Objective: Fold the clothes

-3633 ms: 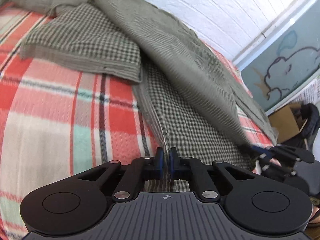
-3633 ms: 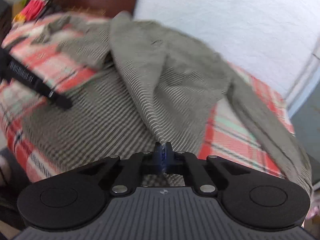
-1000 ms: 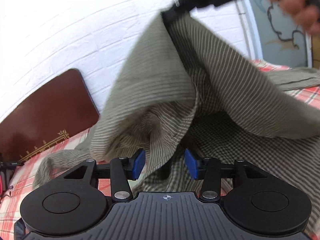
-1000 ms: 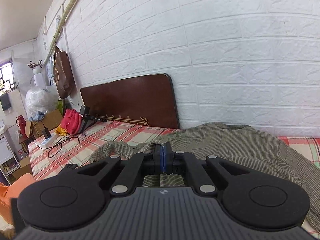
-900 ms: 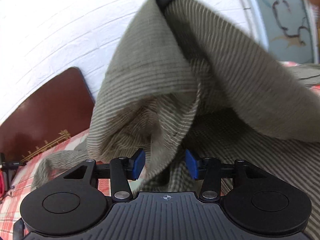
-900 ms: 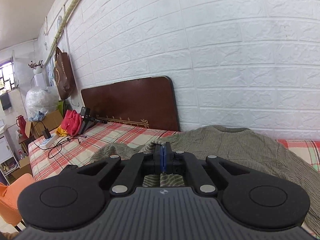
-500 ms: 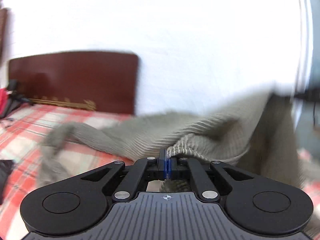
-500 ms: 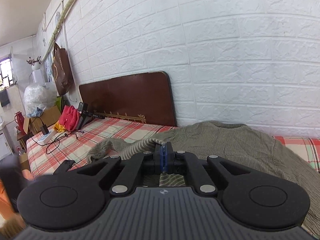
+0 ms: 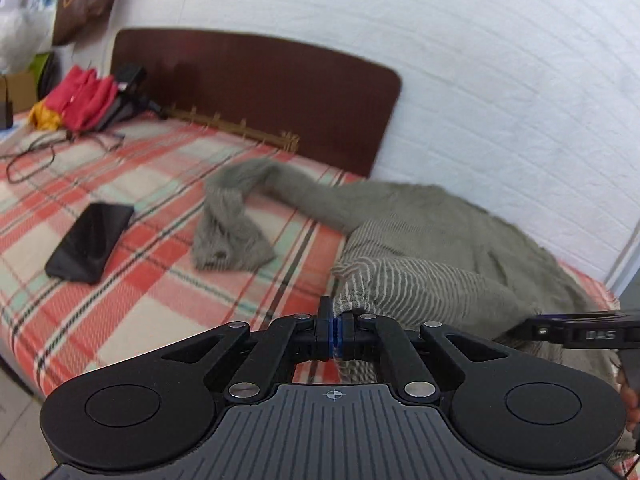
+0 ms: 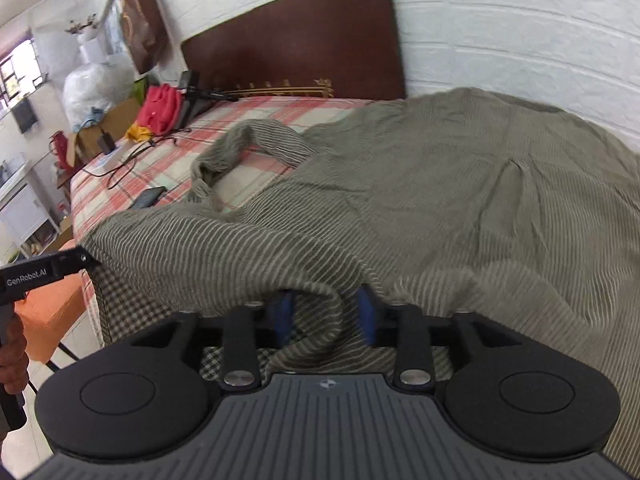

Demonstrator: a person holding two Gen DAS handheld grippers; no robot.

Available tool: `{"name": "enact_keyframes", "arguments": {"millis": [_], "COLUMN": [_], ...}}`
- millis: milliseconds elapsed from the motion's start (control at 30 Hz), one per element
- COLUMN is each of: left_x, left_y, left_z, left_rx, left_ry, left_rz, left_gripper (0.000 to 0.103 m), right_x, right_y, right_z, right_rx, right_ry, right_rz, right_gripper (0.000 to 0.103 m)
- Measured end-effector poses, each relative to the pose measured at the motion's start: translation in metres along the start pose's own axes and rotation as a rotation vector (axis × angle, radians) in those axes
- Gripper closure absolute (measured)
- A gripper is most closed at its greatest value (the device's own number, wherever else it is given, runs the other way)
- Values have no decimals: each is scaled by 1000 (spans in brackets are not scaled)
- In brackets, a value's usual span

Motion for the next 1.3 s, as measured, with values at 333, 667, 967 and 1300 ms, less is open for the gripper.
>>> {"name": "enact_keyframes", "arguments": {"millis": [333,667,967,1300], "left_x": [-9,-5,7,29], "left_y": [20,32,32,6], "left_z": [7,-12,-9,4], "left_rx": [18,-22,-13,-18], "left_ry": [-24,-64,-78,-45], "left_rz": [-35,-80,-101,-39], "left_gripper": [87,81,81,103], "right_x": [63,33,43,135], "right_y": [-68,-107,-99,-75], "right_z": [32,77,79,51], "right_rx": [-60,-132,-77,205], "right_ry": [307,316,144,127], "right_rz": [51,160,28,-22], "right_gripper": [42,30,100,101]}}
Point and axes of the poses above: each gripper's, at about its wrist camera, not at the fingertips, and x roughly against the way its jaws point, z to its left, y to its top, the point moved 5 cm from there along -x, roughly the way its jaws point, and after that the axes turned 15 degrees about -y, right-handed, at the moved point
